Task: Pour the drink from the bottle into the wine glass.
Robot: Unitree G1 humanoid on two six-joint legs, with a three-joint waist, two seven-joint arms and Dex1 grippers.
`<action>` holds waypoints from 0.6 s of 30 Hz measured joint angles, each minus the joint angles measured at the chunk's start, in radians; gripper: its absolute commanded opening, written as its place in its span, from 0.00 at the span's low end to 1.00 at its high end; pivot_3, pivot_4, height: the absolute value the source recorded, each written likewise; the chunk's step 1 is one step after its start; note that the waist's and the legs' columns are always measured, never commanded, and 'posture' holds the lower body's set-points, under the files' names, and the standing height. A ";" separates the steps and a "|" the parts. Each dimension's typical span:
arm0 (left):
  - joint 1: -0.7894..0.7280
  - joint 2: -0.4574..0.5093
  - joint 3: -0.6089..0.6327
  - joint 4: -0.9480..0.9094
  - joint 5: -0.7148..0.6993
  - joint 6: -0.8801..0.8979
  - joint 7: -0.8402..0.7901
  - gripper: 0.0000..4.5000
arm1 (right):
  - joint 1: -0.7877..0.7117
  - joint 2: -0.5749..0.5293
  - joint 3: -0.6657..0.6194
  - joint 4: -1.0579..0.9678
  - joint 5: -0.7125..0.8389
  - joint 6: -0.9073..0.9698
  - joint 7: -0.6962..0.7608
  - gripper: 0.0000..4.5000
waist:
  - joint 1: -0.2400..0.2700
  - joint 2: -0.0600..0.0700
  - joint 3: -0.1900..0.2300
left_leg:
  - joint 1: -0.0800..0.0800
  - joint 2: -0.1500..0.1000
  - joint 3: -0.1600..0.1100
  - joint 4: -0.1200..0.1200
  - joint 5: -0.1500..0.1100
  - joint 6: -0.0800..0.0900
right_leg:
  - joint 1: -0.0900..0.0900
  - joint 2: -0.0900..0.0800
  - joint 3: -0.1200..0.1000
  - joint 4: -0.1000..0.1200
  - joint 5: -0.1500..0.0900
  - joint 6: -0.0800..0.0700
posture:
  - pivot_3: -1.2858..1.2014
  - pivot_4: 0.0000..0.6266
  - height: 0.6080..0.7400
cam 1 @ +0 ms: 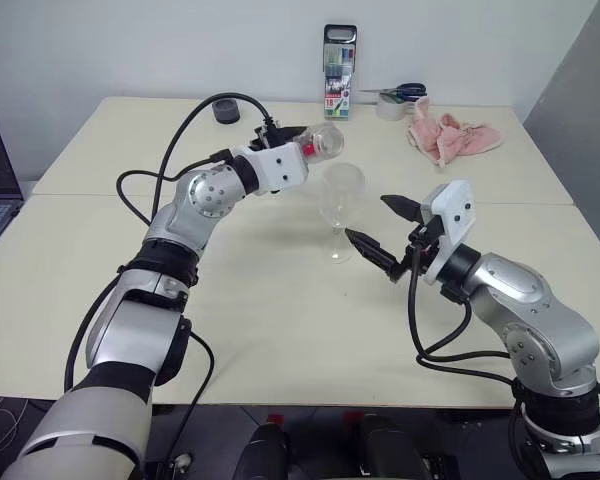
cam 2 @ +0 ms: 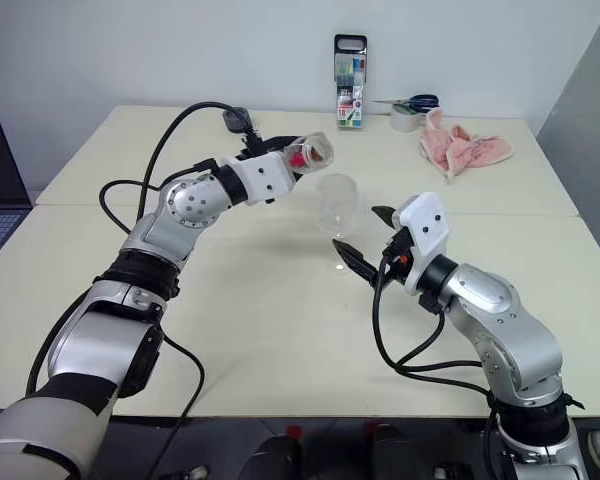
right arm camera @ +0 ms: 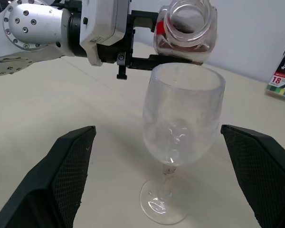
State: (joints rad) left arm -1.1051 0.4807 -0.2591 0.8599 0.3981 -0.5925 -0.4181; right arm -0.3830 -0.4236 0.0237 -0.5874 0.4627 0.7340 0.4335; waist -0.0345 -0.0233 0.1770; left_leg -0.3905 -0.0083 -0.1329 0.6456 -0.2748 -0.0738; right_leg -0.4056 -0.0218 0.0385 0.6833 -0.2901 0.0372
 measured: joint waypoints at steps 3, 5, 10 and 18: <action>-0.032 0.007 -0.019 0.028 0.042 -0.037 0.030 0.37 | 0.014 0.000 0.000 0.000 0.000 0.000 0.000 1.00 | 0.000 0.000 0.000 | 0.000 0.000 0.000 0.000 0.000 0.000 | 0.000 0.000 0.000 0.000 0.000 0.000 | 0.52 0.24 1.00; -0.051 0.014 -0.028 0.040 0.065 -0.063 0.052 0.37 | 0.015 0.000 -0.001 0.000 0.000 -0.004 0.000 1.00 | -0.001 0.000 0.000 | 0.000 0.000 0.000 0.000 0.000 0.000 | 0.000 0.000 0.000 0.000 0.000 0.000 | 0.52 0.24 1.00; -0.077 0.040 -0.060 0.060 0.131 -0.117 0.109 0.37 | 0.022 -0.003 -0.003 0.000 0.000 -0.011 0.001 1.00 | -0.001 0.000 0.000 | 0.000 0.000 0.000 0.000 0.000 0.000 | 0.000 0.000 0.000 0.001 0.000 0.000 | 0.52 0.24 1.00; -0.096 0.042 -0.094 0.116 0.196 -0.150 0.185 0.37 | 0.022 -0.004 -0.003 0.000 -0.001 -0.025 0.000 1.00 | -0.001 0.000 0.000 | 0.000 0.000 0.000 0.001 0.000 0.000 | 0.000 0.000 0.000 0.001 0.000 0.000 | 0.52 0.24 1.00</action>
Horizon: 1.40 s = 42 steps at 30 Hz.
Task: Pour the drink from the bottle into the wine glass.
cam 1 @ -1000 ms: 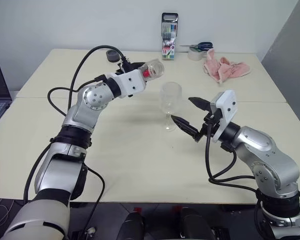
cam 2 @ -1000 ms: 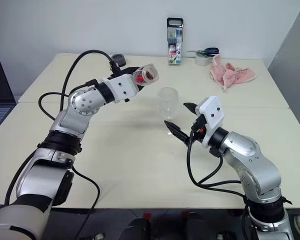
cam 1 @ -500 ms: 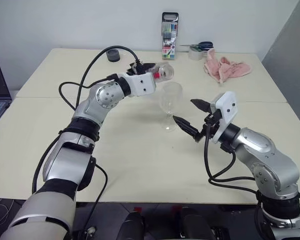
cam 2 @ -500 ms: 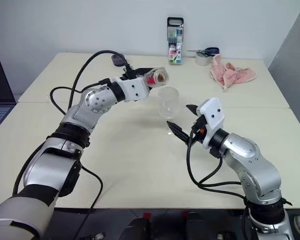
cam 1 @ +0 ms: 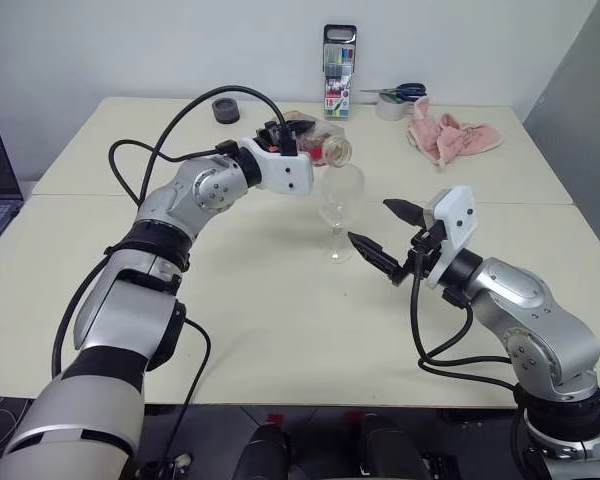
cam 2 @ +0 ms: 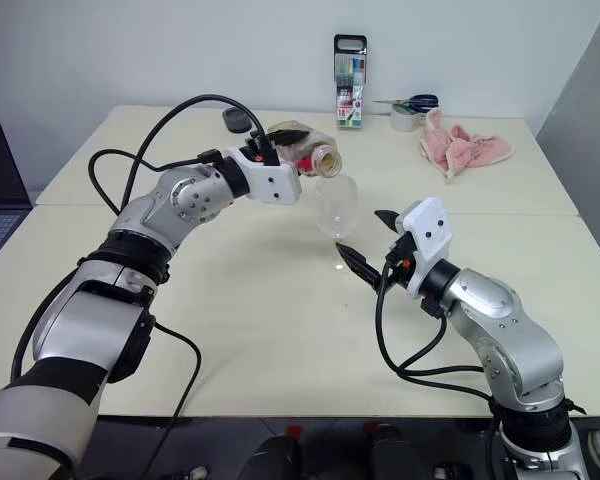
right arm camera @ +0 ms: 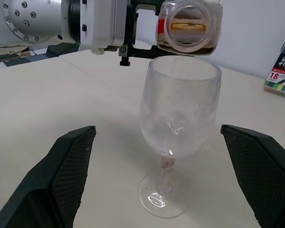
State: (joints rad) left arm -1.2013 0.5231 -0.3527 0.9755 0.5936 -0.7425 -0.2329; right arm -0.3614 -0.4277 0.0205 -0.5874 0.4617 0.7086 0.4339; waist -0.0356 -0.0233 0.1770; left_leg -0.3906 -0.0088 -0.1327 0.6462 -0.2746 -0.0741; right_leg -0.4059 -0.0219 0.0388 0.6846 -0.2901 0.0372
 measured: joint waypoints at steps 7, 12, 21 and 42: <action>-0.047 0.000 -0.017 0.035 0.041 -0.015 0.071 0.37 | 0.001 0.001 0.000 0.000 -0.007 -0.004 -0.001 1.00 | 0.000 0.000 0.000 | 0.000 0.000 0.000 0.000 0.000 -0.001 | 0.000 0.000 0.000 0.002 0.000 0.000 | 0.52 0.24 1.00; -0.063 0.000 -0.036 0.068 0.075 -0.028 0.116 0.37 | 0.023 0.001 0.001 0.000 -0.007 -0.005 -0.002 1.00 | -0.001 0.000 0.000 | 0.000 0.000 0.000 0.001 0.000 0.000 | -0.001 0.000 0.001 0.003 0.000 0.000 | 0.52 0.24 1.00; -0.089 0.003 -0.076 0.102 0.117 -0.053 0.164 0.37 | 0.026 0.002 0.000 0.000 -0.007 -0.005 -0.003 1.00 | -0.006 0.000 0.000 | 0.000 -0.001 0.000 0.001 0.000 -0.001 | -0.001 0.000 0.001 0.004 0.000 0.000 | 0.52 0.24 1.00; -0.145 0.032 -0.117 0.164 0.170 -0.076 0.253 0.37 | 0.038 0.010 0.003 0.001 -0.011 -0.056 -0.001 1.00 | -0.014 0.000 0.000 | 0.000 -0.001 0.000 0.002 0.001 -0.001 | -0.001 0.000 0.001 0.006 0.000 0.000 | 0.52 0.24 1.00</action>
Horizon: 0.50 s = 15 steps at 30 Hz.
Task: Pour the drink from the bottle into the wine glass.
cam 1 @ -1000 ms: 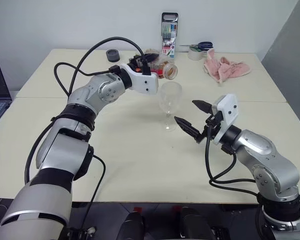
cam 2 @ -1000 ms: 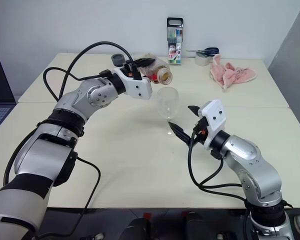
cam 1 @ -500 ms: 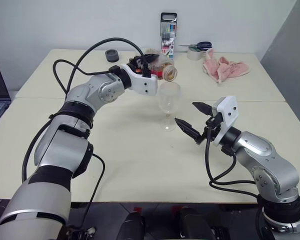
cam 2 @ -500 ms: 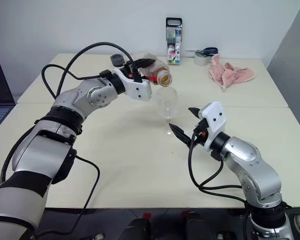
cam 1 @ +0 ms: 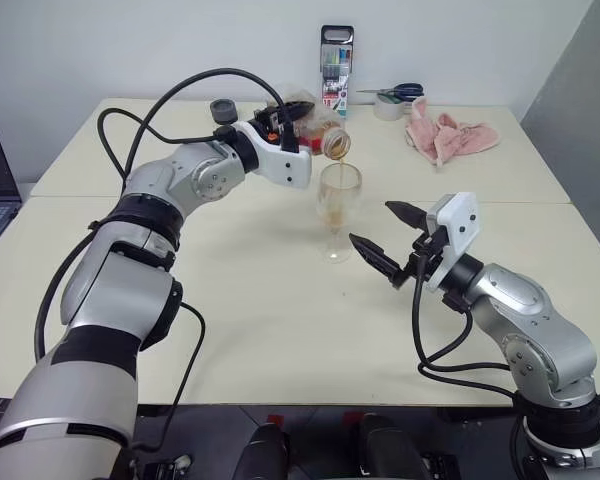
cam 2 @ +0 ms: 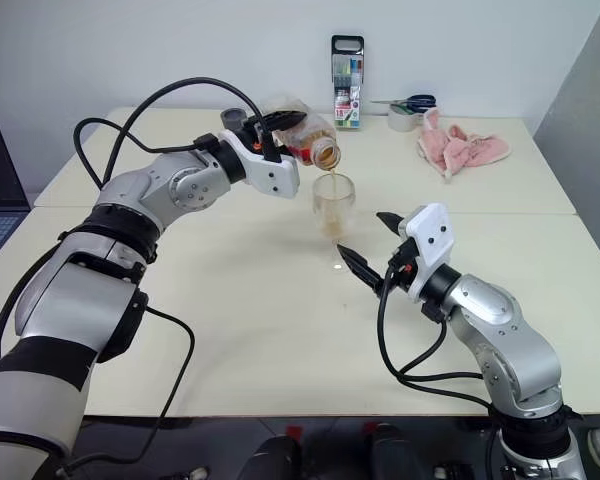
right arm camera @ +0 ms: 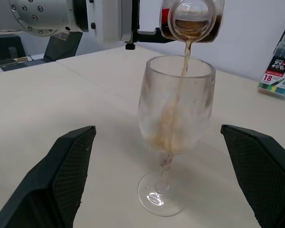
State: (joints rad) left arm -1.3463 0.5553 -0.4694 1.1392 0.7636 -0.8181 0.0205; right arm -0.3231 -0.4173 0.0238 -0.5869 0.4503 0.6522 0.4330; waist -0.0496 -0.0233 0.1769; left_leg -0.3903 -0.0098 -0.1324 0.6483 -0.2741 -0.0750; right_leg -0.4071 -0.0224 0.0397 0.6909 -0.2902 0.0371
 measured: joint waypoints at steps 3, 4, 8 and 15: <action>-0.004 0.000 -0.006 0.011 0.004 0.000 0.012 0.37 | 0.000 0.002 0.001 0.000 0.000 0.001 -0.002 1.00 | 0.000 0.000 0.000 | 0.000 0.000 0.000 0.000 0.000 0.000 | 0.000 0.000 0.000 0.000 0.000 0.000 | 0.52 0.24 1.00; -0.004 0.001 -0.008 0.013 0.006 0.000 0.013 0.37 | 0.000 0.003 0.002 0.000 0.000 0.002 -0.003 1.00 | 0.000 0.000 0.000 | 0.000 0.000 0.000 0.000 0.000 0.000 | 0.000 0.000 0.000 0.001 0.000 0.000 | 0.52 0.24 1.00; -0.023 0.007 -0.022 0.029 0.023 0.002 0.025 0.37 | 0.000 0.003 0.010 0.000 0.001 0.010 -0.008 1.00 | -0.001 0.000 0.000 | 0.000 0.000 0.000 0.001 0.000 0.000 | 0.000 0.000 0.000 0.001 0.000 0.000 | 0.52 0.24 1.00; -0.042 0.012 -0.035 0.038 0.033 0.002 0.055 0.37 | 0.000 0.005 0.014 -0.001 0.003 0.016 -0.019 1.00 | -0.001 0.000 0.000 | 0.000 0.000 0.000 0.001 0.000 0.000 | 0.000 0.000 0.000 0.002 0.000 0.000 | 0.52 0.24 1.00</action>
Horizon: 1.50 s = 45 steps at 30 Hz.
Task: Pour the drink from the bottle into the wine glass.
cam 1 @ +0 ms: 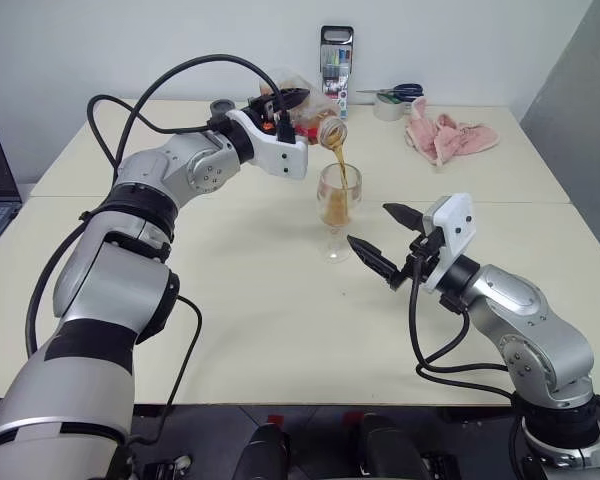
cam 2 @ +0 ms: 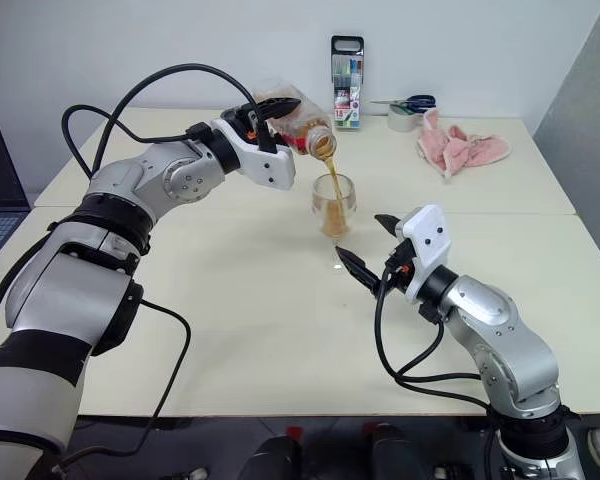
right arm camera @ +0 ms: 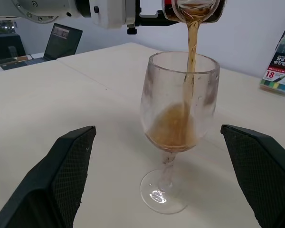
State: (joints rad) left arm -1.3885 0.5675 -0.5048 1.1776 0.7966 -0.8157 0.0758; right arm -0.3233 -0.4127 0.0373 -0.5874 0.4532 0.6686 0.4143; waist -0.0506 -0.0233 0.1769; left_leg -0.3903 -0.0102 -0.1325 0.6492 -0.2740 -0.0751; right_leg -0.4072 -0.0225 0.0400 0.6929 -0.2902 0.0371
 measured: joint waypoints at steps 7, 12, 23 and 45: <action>0.000 0.001 -0.004 0.002 0.009 -0.001 0.016 0.37 | 0.000 0.007 0.004 0.000 0.000 -0.001 -0.001 1.00 | 0.000 0.000 0.000 | 0.000 0.000 0.000 0.001 0.000 0.000 | 0.000 0.000 0.000 0.001 0.000 0.000 | 0.52 0.24 1.00; -0.001 0.008 -0.009 0.002 0.012 -0.001 0.026 0.37 | 0.001 0.023 0.004 -0.002 0.002 -0.003 -0.001 1.00 | -0.001 0.000 0.000 | 0.000 0.000 0.000 0.001 0.000 0.000 | -0.001 0.000 0.000 0.003 0.000 0.000 | 0.52 0.24 1.00; -0.020 0.008 -0.019 0.003 0.014 -0.001 0.042 0.37 | 0.010 0.028 0.005 -0.026 0.010 -0.003 -0.001 1.00 | -0.001 0.000 0.000 | 0.000 0.000 0.000 0.002 0.000 0.000 | -0.001 0.000 0.000 0.003 0.000 0.000 | 0.52 0.24 1.00; -0.020 0.009 -0.021 0.003 0.013 0.001 0.042 0.37 | 0.010 0.026 0.023 -0.029 0.010 -0.002 -0.001 1.00 | -0.001 0.000 0.000 | 0.000 0.000 0.000 0.005 0.000 0.001 | -0.001 0.000 0.001 0.004 0.000 0.000 | 0.52 0.24 1.00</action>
State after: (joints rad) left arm -1.4088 0.5765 -0.5256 1.1804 0.8101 -0.8151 0.1179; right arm -0.3136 -0.3863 0.0600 -0.6160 0.4629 0.6665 0.4130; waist -0.0521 -0.0233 0.1769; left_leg -0.3907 -0.0107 -0.1325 0.6541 -0.2743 -0.0746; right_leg -0.4079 -0.0225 0.0405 0.6971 -0.2902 0.0371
